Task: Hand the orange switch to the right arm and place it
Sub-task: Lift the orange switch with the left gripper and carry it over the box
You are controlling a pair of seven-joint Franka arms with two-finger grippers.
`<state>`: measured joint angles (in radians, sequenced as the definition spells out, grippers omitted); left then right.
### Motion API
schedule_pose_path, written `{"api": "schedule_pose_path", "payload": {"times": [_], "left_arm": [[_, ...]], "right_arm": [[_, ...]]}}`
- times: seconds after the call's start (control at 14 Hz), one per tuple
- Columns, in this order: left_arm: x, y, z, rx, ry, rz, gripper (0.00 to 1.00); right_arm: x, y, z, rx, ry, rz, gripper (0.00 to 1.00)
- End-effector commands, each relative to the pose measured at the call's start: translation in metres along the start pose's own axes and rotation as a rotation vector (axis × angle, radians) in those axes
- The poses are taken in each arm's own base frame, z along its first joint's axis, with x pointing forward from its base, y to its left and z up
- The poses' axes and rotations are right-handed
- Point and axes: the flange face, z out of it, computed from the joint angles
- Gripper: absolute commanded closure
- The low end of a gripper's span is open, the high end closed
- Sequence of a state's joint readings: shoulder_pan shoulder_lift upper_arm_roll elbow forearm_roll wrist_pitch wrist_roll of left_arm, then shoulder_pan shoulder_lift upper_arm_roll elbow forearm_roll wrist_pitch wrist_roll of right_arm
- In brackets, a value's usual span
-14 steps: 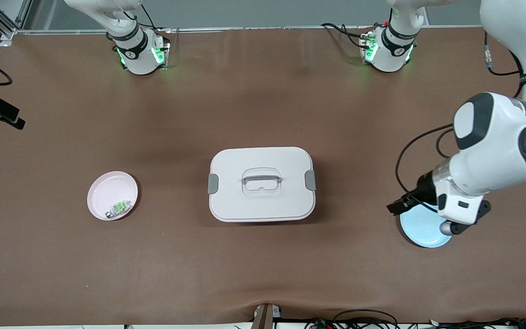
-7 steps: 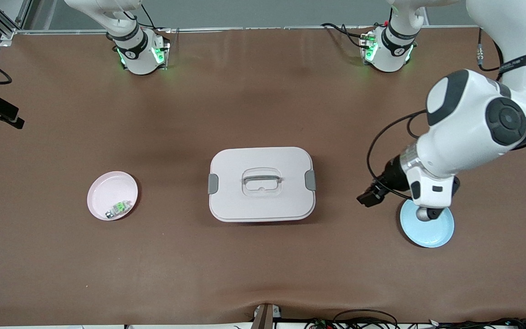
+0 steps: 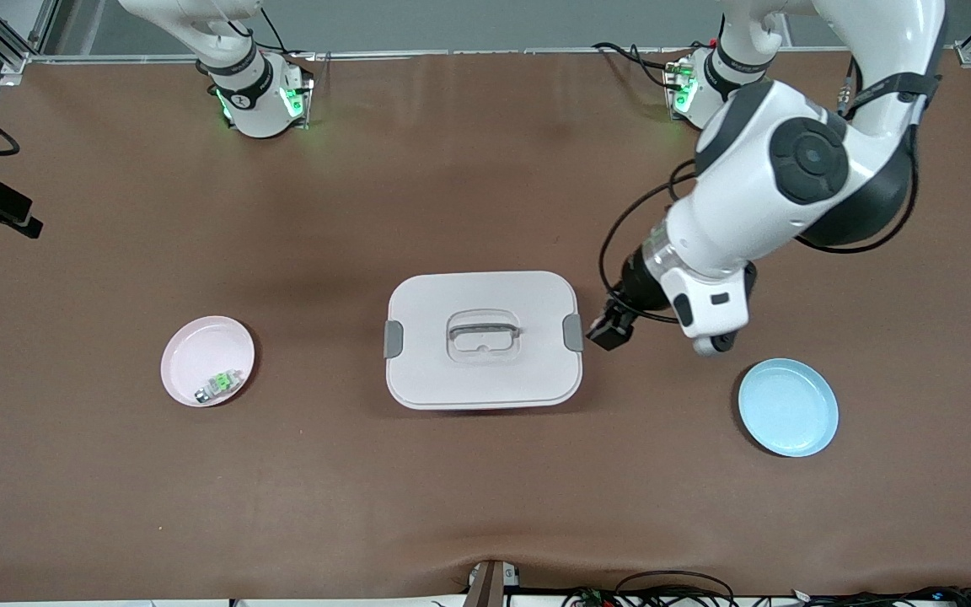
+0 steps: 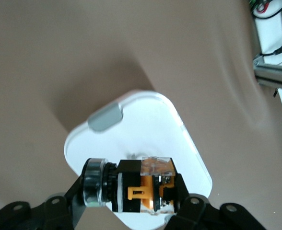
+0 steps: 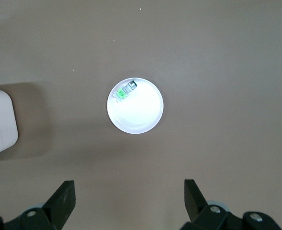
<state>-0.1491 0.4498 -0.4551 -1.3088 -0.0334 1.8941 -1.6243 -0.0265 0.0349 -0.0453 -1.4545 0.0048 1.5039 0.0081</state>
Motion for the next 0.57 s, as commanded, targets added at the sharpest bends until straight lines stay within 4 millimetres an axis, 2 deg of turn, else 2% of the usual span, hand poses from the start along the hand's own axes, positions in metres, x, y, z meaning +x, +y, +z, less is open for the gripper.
{"api": "schedule_pose_path", "payload": {"times": [0.0, 0.21, 0.36, 0.5], "left_arm": [[-0.041, -0.002, 0.0, 0.008, -0.016, -0.084, 1.0], [-0.078, -0.006, 0.002, 0.009, -0.028, -0.156, 1.0], [-0.106, -0.006, -0.003, -0.006, -0.042, -0.17, 1.0], [-0.12, -0.008, 0.001, 0.009, -0.091, -0.18, 1.0]], "right_arm": [[0.005, -0.002, 0.007, 0.005, -0.014, -0.013, 0.0], [0.001, -0.015, 0.014, 0.01, -0.056, -0.044, 0.0], [-0.003, -0.028, 0.033, 0.139, -0.089, -0.028, 0.0], [-0.008, -0.034, 0.046, 0.266, -0.077, 0.015, 0.0]]}}
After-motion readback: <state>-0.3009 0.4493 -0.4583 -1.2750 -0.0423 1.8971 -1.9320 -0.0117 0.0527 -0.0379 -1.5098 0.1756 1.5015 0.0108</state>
